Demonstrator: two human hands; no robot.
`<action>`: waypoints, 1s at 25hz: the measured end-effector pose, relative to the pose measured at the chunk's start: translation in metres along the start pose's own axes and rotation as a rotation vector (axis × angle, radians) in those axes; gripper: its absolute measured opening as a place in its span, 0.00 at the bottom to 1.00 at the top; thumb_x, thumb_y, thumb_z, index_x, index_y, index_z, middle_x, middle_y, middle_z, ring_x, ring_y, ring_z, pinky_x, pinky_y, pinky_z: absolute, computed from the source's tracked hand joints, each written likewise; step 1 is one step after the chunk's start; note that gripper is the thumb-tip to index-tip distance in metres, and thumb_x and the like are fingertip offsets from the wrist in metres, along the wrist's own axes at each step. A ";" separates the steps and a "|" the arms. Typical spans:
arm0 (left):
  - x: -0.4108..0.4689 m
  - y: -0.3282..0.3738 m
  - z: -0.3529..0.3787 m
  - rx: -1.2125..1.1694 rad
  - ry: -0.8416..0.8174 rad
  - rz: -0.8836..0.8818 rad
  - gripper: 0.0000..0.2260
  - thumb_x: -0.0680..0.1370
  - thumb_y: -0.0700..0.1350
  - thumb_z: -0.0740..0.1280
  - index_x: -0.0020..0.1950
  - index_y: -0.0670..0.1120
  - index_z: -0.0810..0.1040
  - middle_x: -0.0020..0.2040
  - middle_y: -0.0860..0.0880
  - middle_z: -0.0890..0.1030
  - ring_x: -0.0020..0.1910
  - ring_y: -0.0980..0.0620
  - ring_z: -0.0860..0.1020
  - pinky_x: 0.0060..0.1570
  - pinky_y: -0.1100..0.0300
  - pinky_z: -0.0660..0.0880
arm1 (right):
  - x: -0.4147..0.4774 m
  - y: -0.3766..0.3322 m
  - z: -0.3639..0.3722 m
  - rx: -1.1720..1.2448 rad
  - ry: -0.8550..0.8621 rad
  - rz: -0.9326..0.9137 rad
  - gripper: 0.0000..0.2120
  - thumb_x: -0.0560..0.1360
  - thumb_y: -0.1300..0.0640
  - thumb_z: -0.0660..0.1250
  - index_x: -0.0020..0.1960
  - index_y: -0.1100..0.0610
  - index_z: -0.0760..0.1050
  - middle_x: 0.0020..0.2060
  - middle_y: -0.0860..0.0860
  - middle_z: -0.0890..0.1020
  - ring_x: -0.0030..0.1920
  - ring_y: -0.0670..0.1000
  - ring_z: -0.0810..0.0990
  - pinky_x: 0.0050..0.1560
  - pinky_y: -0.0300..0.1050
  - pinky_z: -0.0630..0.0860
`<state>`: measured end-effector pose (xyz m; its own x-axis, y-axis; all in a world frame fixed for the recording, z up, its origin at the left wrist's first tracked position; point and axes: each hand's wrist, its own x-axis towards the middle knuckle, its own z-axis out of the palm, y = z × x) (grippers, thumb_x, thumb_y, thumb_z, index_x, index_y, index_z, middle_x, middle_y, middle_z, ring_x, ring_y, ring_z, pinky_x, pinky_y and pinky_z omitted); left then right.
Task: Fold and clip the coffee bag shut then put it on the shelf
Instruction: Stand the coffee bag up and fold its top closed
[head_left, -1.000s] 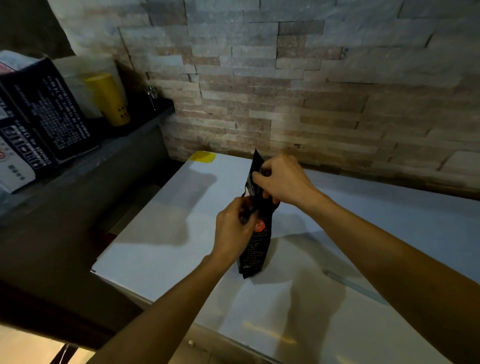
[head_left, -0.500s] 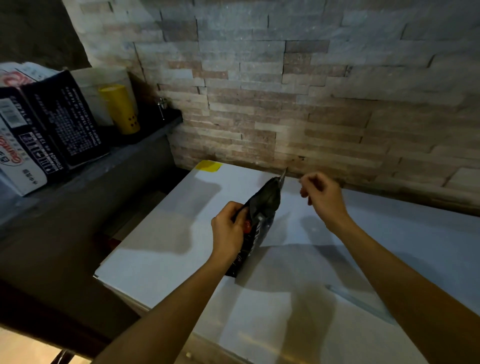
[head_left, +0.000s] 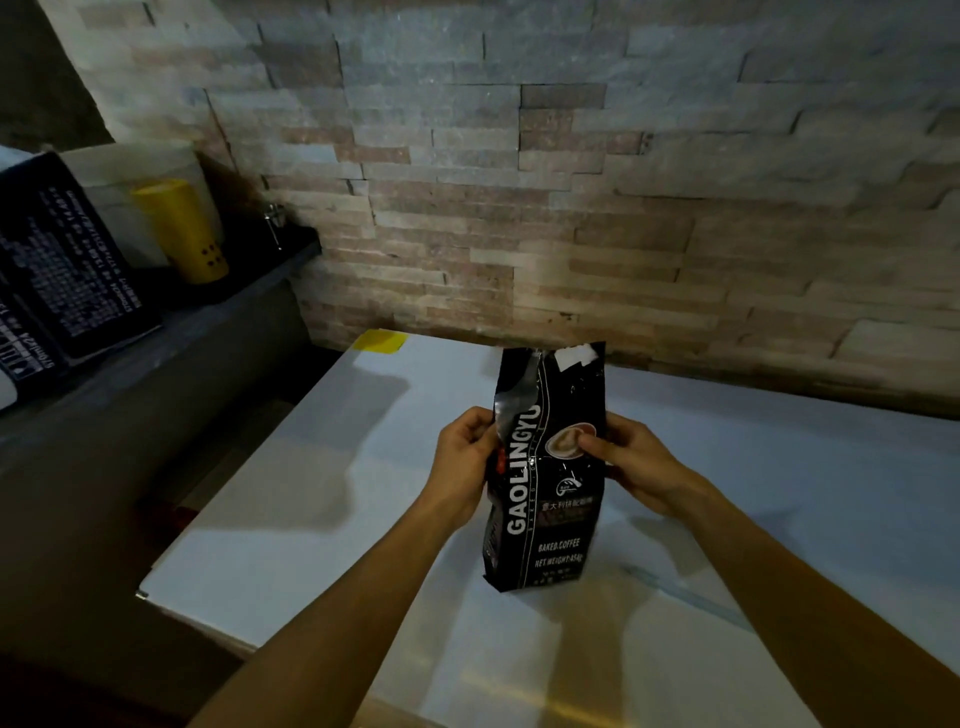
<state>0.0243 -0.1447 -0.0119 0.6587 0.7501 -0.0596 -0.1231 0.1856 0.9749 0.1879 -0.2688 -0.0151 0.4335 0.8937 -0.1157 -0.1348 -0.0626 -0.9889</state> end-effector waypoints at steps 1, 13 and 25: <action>0.003 -0.003 0.003 -0.006 -0.015 -0.015 0.09 0.75 0.33 0.62 0.39 0.43 0.77 0.35 0.45 0.80 0.37 0.44 0.76 0.36 0.56 0.74 | -0.002 0.003 -0.002 0.001 0.038 -0.006 0.12 0.72 0.64 0.66 0.55 0.54 0.76 0.48 0.50 0.83 0.47 0.48 0.83 0.46 0.42 0.79; 0.018 -0.017 -0.001 0.061 -0.278 -0.103 0.16 0.80 0.50 0.55 0.56 0.46 0.79 0.51 0.47 0.84 0.52 0.50 0.81 0.49 0.63 0.77 | -0.012 0.022 0.001 -0.154 0.290 -0.076 0.07 0.69 0.61 0.71 0.46 0.56 0.77 0.46 0.56 0.83 0.48 0.54 0.82 0.52 0.47 0.79; 0.019 -0.014 0.007 0.280 -0.163 0.001 0.07 0.76 0.41 0.65 0.50 0.43 0.81 0.43 0.49 0.83 0.38 0.59 0.82 0.41 0.66 0.78 | -0.009 0.018 0.015 -0.167 0.361 -0.158 0.14 0.68 0.65 0.72 0.53 0.59 0.79 0.46 0.54 0.84 0.43 0.46 0.83 0.47 0.39 0.80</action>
<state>0.0436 -0.1373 -0.0254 0.7719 0.6341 -0.0456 0.0702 -0.0138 0.9974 0.1686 -0.2711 -0.0306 0.7253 0.6871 0.0431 0.0923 -0.0350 -0.9951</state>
